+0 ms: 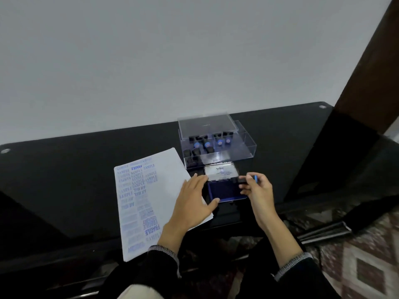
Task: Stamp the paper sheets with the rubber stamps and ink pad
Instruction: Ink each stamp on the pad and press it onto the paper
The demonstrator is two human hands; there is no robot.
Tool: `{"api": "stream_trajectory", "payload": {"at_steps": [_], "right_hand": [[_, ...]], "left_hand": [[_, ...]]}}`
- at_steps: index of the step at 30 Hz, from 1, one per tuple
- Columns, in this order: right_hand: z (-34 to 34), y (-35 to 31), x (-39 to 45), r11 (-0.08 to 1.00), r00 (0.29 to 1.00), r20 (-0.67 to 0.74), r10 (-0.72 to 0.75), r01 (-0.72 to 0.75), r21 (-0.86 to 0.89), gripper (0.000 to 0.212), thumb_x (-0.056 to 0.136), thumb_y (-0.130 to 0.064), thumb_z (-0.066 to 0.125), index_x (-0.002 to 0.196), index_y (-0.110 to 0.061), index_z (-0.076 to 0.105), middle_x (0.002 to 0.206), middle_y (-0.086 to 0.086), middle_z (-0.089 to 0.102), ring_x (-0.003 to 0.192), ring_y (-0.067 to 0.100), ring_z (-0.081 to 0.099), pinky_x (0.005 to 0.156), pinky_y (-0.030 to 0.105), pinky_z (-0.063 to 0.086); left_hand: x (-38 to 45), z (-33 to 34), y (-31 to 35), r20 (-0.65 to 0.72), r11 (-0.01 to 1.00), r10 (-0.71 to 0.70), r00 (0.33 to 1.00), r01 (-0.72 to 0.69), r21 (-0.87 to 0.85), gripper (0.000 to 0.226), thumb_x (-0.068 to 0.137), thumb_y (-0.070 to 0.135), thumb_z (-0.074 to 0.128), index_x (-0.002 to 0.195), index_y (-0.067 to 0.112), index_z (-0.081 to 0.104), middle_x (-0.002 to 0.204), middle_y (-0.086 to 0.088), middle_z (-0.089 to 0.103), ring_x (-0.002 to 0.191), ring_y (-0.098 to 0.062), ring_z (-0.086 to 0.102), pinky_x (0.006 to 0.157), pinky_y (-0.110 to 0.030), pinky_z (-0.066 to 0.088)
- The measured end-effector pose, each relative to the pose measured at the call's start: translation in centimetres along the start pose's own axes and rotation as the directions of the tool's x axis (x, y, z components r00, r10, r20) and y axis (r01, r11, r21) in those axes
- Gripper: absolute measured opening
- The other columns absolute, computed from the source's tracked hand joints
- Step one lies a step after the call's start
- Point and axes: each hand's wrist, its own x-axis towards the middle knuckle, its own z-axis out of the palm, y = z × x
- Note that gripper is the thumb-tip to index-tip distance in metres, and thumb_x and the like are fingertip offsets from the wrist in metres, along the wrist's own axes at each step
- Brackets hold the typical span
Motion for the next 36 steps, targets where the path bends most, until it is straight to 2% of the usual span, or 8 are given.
{"api": "stream_trajectory", "payload": {"at_steps": [7,11,17,19,22,25,29,36], "right_hand": [[0.5,-0.2,0.0,0.843,0.961,0.146,-0.236,0.277,-0.46,0.012,0.098,-0.022,0.048,0.09,-0.014,0.053,0.078,0.001,0.064,0.057,0.004,0.054,0.057,0.014,0.043],[0.7,-0.1,-0.1,0.741,0.928,0.253,-0.272,0.37,-0.56,0.009,0.098,-0.019,0.048,0.091,-0.015,0.048,0.072,0.004,0.06,0.058,0.014,0.053,0.052,0.016,0.039],[1.3,1.2,-0.2,0.576,0.862,0.34,-0.375,0.504,-0.644,0.008,0.095,-0.017,0.054,0.096,-0.011,0.048,0.072,-0.002,0.056,0.06,0.011,0.054,0.051,0.014,0.039],[1.5,1.6,-0.3,0.516,0.844,0.356,-0.402,0.53,-0.673,0.011,0.094,-0.016,0.056,0.099,-0.01,0.049,0.075,-0.004,0.054,0.061,0.011,0.052,0.05,0.013,0.038],[1.7,2.3,-0.6,0.398,0.797,0.389,-0.461,0.578,-0.712,0.014,0.092,-0.013,0.059,0.1,-0.006,0.051,0.078,-0.003,0.052,0.062,0.014,0.05,0.052,0.015,0.035],[1.8,2.9,-0.8,0.315,0.781,0.405,-0.476,0.581,-0.75,0.014,0.088,-0.006,0.063,0.095,-0.004,0.05,0.077,0.004,0.055,0.062,0.02,0.052,0.051,0.023,0.036],[1.9,2.8,-0.5,0.43,0.819,0.36,-0.447,0.55,-0.716,0.011,0.091,-0.006,0.059,0.094,-0.006,0.048,0.073,-0.002,0.048,0.057,0.012,0.046,0.051,0.011,0.029],[2.0,3.1,-0.5,0.409,0.807,0.378,-0.454,0.565,-0.716,0.016,0.091,-0.002,0.056,0.089,-0.01,0.043,0.075,0.004,0.051,0.062,0.021,0.051,0.05,0.015,0.032]], "left_hand": [[-0.1,0.8,-1.0,0.026,0.998,0.007,1.0,-0.009,0.058,0.072,0.087,0.055,0.055,0.147,0.025,0.03,0.153,0.01,0.031,0.143,-0.009,0.021,0.12,-0.027,0.002],[-0.1,1.0,-1.2,0.017,0.998,0.011,1.0,-0.012,0.055,0.072,0.086,0.056,0.054,0.147,0.026,0.031,0.152,0.01,0.033,0.142,-0.008,0.022,0.12,-0.028,0.003],[-0.1,1.0,-1.1,0.018,1.0,0.01,1.0,-0.01,0.022,0.07,0.086,0.052,0.057,0.146,0.024,0.034,0.149,0.011,0.035,0.141,-0.008,0.024,0.119,-0.026,0.003],[-0.1,0.7,-0.8,0.015,0.998,-0.005,1.0,0.006,-0.061,0.063,0.088,0.045,0.059,0.143,0.023,0.038,0.145,0.012,0.037,0.139,-0.006,0.026,0.119,-0.025,0.011],[0.1,-0.5,-0.1,-0.061,0.927,-0.121,0.991,0.091,-0.365,0.039,0.091,0.023,0.061,0.129,0.026,0.053,0.129,0.016,0.049,0.122,0.007,0.041,0.106,-0.017,0.03],[0.3,-2.2,0.1,-0.21,0.872,-0.222,0.952,0.098,-0.479,0.028,0.093,0.007,0.057,0.106,0.031,0.063,0.108,0.016,0.061,0.104,0.013,0.052,0.09,-0.004,0.034],[0.4,-5.6,-1.4,-0.278,0.828,-0.375,0.884,0.185,-0.529,0.017,0.095,0.014,0.056,0.097,0.024,0.069,0.096,0.017,0.067,0.092,0.006,0.06,0.075,0.0,0.038],[-3.5,-10.3,-10.5,-0.414,0.817,-0.577,0.704,0.499,-0.29,0.018,0.094,0.02,0.057,0.109,0.023,0.065,0.109,0.006,0.064,0.101,-0.014,0.06,0.086,-0.036,0.05]]}}
